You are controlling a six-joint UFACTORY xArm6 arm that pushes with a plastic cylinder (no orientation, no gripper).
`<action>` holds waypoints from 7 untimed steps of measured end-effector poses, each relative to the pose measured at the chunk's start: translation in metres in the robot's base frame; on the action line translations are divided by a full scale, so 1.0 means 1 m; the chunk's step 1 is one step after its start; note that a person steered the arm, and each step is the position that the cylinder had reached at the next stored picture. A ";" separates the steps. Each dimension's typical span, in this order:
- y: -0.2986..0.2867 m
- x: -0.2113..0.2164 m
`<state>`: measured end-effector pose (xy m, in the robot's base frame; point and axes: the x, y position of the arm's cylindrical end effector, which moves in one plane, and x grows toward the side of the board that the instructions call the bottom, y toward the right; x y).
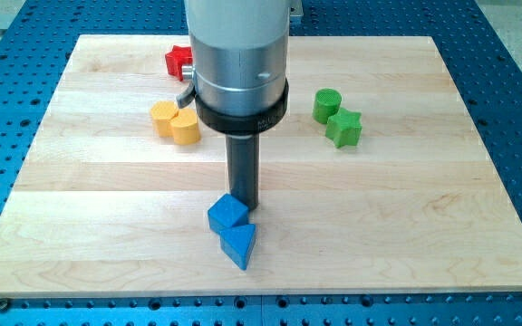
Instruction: Move the blue blocks to the bottom center of the board
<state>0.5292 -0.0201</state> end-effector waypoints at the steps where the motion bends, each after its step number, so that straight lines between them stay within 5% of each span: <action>1: -0.011 -0.006; 2: -0.073 -0.012; 3: -0.025 0.020; 4: 0.010 0.009; 5: 0.107 0.019; 6: 0.101 0.089; 7: 0.101 0.089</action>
<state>0.6183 0.0806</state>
